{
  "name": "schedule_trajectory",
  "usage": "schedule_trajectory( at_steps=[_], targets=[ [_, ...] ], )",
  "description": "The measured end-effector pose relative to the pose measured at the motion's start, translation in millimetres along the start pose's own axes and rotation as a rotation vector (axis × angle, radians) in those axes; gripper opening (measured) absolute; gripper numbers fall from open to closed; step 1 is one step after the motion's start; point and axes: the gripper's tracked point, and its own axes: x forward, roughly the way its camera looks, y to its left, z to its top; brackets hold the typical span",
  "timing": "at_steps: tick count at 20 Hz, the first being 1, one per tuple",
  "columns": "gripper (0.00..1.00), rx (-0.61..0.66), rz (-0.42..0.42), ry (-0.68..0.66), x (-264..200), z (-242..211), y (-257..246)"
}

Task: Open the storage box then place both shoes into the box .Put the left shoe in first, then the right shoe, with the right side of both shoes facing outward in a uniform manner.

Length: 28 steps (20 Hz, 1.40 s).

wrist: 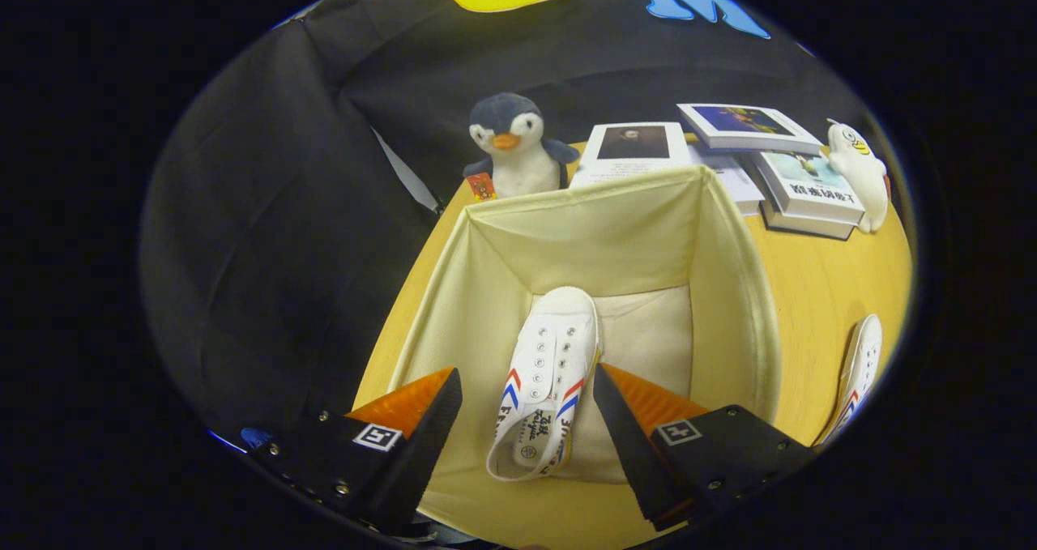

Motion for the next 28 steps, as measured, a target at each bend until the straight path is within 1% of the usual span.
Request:
schedule_trajectory(
  at_steps=[4,9,18,24,28],
  targets=[
    [0.98,-0.007,0.03,-0.085,-42.8,25.9,-13.9],
    [0.98,-0.026,-0.036,-0.157,-90.0,47.5,-69.5],
    [0.98,0.039,-0.162,-0.17,-142.5,33.2,-184.5],
    [0.98,0.084,-0.219,-0.18,-166.2,23.2,-241.9],
    [0.98,0.093,-0.266,-0.151,-172.4,5.6,-278.1]
  ],
)
